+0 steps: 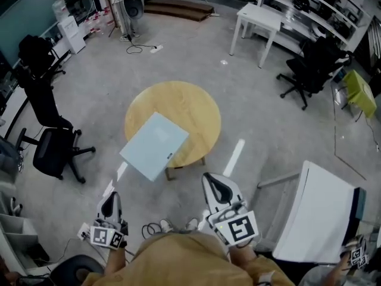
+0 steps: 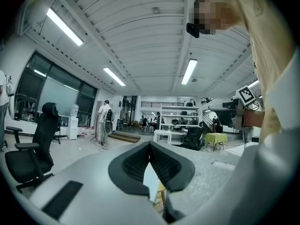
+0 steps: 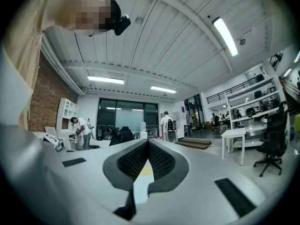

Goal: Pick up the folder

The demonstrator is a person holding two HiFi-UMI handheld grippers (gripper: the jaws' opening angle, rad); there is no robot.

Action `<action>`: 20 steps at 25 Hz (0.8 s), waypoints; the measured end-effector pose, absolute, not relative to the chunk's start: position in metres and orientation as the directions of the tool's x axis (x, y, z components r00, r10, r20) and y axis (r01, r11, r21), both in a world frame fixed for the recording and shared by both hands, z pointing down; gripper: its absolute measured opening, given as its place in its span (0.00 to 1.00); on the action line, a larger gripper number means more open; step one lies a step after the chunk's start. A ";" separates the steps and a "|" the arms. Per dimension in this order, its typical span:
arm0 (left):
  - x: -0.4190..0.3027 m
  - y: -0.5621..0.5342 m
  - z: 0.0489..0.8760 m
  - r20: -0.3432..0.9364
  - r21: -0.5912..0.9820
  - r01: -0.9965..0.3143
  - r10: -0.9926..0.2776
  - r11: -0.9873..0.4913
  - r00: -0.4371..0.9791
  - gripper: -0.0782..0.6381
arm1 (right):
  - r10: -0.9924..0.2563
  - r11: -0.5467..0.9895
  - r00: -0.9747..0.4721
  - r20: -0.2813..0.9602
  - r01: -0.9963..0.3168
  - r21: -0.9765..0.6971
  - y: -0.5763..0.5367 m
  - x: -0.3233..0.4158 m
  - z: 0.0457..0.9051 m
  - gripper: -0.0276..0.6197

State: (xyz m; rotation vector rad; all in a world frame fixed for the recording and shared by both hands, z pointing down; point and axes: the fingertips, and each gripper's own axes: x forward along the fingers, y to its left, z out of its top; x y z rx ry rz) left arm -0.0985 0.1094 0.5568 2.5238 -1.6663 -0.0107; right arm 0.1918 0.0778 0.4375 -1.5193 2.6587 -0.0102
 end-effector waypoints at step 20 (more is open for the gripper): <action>-0.091 0.140 0.606 0.149 0.311 -0.893 -0.911 -0.327 0.385 0.11 | -0.811 0.580 -0.577 -0.100 -0.815 -0.002 0.077 0.175 0.425 0.04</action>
